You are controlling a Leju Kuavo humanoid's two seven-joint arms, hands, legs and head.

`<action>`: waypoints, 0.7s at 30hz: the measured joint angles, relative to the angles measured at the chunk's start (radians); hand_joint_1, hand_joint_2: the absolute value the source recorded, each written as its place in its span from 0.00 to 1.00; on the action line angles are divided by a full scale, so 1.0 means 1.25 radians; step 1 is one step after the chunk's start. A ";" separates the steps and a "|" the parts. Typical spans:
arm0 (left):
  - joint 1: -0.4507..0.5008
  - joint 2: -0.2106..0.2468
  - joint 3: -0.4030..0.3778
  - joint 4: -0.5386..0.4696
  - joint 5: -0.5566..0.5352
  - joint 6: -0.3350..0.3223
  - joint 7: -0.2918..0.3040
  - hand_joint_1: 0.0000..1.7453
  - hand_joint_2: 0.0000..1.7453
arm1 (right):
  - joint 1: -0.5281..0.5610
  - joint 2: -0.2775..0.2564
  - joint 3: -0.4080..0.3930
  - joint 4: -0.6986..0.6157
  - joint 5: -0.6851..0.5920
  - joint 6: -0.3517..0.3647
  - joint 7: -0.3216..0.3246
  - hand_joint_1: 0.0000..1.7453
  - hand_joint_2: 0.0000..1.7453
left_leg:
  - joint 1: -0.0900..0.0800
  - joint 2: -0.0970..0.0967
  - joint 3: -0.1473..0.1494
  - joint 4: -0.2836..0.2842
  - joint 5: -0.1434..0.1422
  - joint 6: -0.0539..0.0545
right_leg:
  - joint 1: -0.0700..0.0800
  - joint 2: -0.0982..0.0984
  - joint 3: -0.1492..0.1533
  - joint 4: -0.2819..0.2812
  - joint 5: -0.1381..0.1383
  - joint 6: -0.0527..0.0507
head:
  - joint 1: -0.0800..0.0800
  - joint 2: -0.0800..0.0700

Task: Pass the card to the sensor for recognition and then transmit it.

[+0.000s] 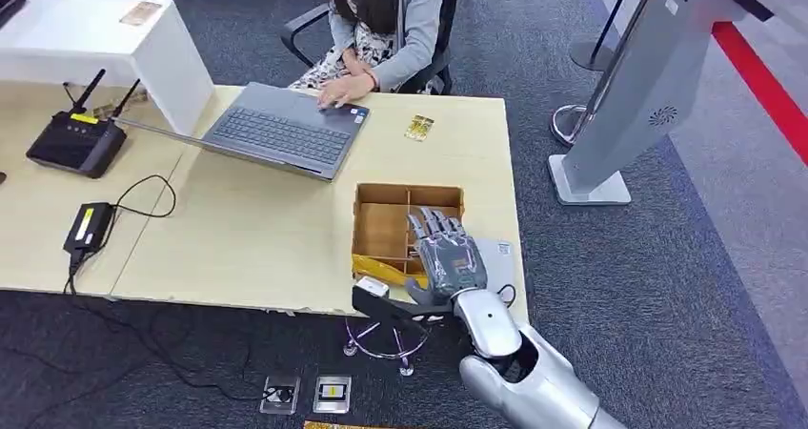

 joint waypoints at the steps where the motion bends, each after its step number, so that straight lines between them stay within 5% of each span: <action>1: 0.000 0.000 0.000 0.000 0.000 0.000 0.000 0.00 0.00 | -0.001 0.002 0.000 0.005 -0.001 -0.002 0.000 0.00 1.00 | 0.000 0.000 0.000 0.000 0.000 0.000 | 0.000 0.000 0.000 0.000 0.000 0.000 | 0.000 0.000; 8: 0.000 0.000 0.000 0.000 -0.004 0.002 0.000 0.00 0.00 | -0.019 0.004 0.007 0.045 -0.020 -0.034 -0.002 0.00 1.00 | 0.000 0.000 0.000 0.000 0.000 0.000 | 0.000 0.000 0.000 0.000 0.000 0.000 | 0.000 0.000; 9: 0.000 0.000 0.000 0.000 -0.004 0.002 0.000 0.00 0.00 | -0.020 0.004 0.009 0.049 -0.020 -0.038 -0.002 0.25 1.00 | 0.000 0.000 0.000 0.000 0.000 0.000 | 0.000 0.000 0.000 0.000 0.000 0.000 | 0.000 0.000; 10: 0.000 0.000 0.000 0.000 -0.004 0.003 0.000 0.00 0.00 | -0.023 0.004 0.011 0.056 -0.021 -0.042 -0.002 0.88 1.00 | 0.000 0.000 0.000 0.000 0.000 0.000 | 0.000 0.000 0.000 0.000 0.000 0.000 | 0.000 0.000; 11: 0.000 0.000 0.000 0.000 -0.004 0.004 0.000 0.00 0.00 | -0.024 0.004 0.012 0.061 -0.023 -0.045 -0.002 1.00 1.00 | 0.000 0.000 0.000 0.000 0.000 0.000 | 0.000 0.000 0.000 0.000 0.000 0.000 | 0.000 0.000; 17: 0.000 0.000 0.000 0.000 -0.004 0.008 0.008 0.00 0.00 | -0.037 0.004 0.021 0.099 -0.040 -0.063 -0.015 1.00 1.00 | 0.000 0.000 0.000 0.000 0.000 0.000 | 0.000 0.000 0.000 0.000 0.000 0.000 | 0.000 0.000; 18: 0.000 0.000 0.000 0.000 -0.004 0.009 0.008 0.00 0.00 | -0.039 0.004 0.023 0.106 -0.043 -0.064 -0.016 0.93 1.00 | 0.000 0.000 0.000 0.000 0.000 0.000 | 0.000 0.000 0.000 0.000 0.000 0.000 | 0.000 0.000; 19: 0.000 0.000 0.000 0.000 -0.004 0.010 0.008 0.00 0.00 | -0.040 0.005 0.023 0.113 -0.045 -0.065 -0.017 0.00 1.00 | 0.000 0.000 0.000 0.000 0.000 0.000 | 0.000 0.000 0.000 0.000 0.000 0.000 | 0.000 0.000; 21: 0.000 0.000 0.000 0.000 -0.004 0.012 0.008 0.00 0.00 | -0.043 0.009 0.024 0.129 -0.046 -0.068 -0.023 0.00 1.00 | 0.000 0.000 0.000 0.000 0.000 0.000 | 0.000 0.000 0.000 0.000 0.000 0.000 | 0.000 0.000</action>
